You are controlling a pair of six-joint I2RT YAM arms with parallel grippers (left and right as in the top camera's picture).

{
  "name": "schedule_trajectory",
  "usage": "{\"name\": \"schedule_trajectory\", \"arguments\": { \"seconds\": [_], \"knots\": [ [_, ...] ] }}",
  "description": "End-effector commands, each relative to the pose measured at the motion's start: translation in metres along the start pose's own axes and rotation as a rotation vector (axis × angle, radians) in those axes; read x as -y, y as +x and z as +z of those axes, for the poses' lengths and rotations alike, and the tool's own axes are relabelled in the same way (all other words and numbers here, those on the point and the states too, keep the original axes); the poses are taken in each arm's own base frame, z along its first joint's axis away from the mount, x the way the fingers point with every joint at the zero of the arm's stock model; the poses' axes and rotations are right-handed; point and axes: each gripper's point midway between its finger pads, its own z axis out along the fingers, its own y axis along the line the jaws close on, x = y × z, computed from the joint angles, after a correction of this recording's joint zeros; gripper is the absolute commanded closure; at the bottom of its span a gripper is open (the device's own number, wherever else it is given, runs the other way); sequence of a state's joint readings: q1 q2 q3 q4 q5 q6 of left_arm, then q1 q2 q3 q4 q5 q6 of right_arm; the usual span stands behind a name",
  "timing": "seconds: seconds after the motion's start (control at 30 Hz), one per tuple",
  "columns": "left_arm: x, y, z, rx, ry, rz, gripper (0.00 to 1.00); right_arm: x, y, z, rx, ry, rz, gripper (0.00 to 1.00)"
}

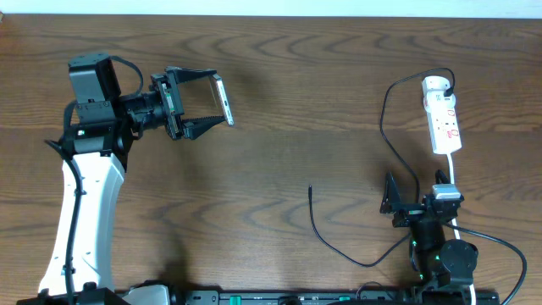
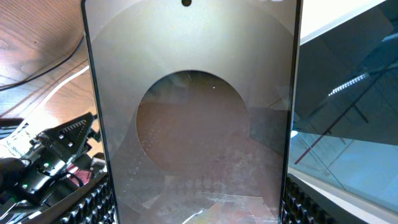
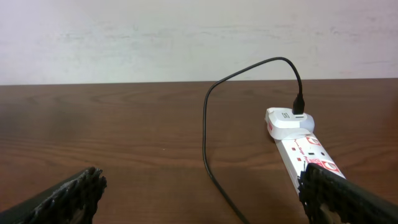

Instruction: Plug charger to phone and switch on socket

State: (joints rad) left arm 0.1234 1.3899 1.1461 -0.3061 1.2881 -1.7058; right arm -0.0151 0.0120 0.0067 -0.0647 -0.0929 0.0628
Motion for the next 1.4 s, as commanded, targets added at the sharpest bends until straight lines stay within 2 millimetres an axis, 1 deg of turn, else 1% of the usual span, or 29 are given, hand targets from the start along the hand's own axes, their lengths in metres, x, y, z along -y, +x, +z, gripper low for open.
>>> {"name": "schedule_trajectory", "arguments": {
  "seconds": [0.0,0.37,0.53,0.63,0.7,0.83,0.97,1.03,1.13,1.23,1.37],
  "knots": [
    [0.009,0.014,-0.004,-0.033,0.011,0.035,0.93,-0.001,0.001,0.000,-0.001,-0.004,-0.012,0.01],
    [0.010,0.007,-0.004,0.007,0.020,0.052,0.93,-0.001,0.001,0.000,-0.001,-0.004,-0.012,0.01],
    [0.014,-0.009,-0.005,0.102,0.034,0.176,0.93,-0.001,0.001,0.000,-0.001,-0.004,-0.012,0.01],
    [0.018,-0.024,-0.007,0.194,0.035,0.296,0.93,-0.001,0.001,0.000,-0.001,-0.004,-0.012,0.01],
    [0.014,-0.035,-0.009,0.259,0.014,0.346,0.93,-0.001,0.001,0.000,-0.001,-0.004,-0.012,0.01],
    [-0.005,-0.066,-0.018,0.408,-0.081,0.375,0.93,-0.001,0.001,0.000,-0.001,-0.004,-0.012,0.01],
    [-0.033,-0.097,-0.032,0.560,-0.221,0.374,0.93,-0.001,0.001,0.000,-0.001,-0.004,-0.012,0.01],
    [-0.048,-0.111,-0.041,0.632,-0.297,0.344,0.93,-0.001,0.001,0.000,-0.001,-0.004,-0.012,0.01],
    [-0.071,-0.132,-0.061,0.769,-0.411,0.276,0.93,-0.001,0.001,0.000,-0.001,-0.004,-0.012,0.01],
    [-0.087,-0.145,-0.079,0.872,-0.499,0.233,0.93,-0.001,0.001,0.000,-0.001,-0.004,-0.012,0.01],
    [-0.100,-0.156,-0.095,0.958,-0.580,0.196,0.93,-0.001,0.001,0.000,-0.001,-0.004,-0.012,0.01]
  ]
}}
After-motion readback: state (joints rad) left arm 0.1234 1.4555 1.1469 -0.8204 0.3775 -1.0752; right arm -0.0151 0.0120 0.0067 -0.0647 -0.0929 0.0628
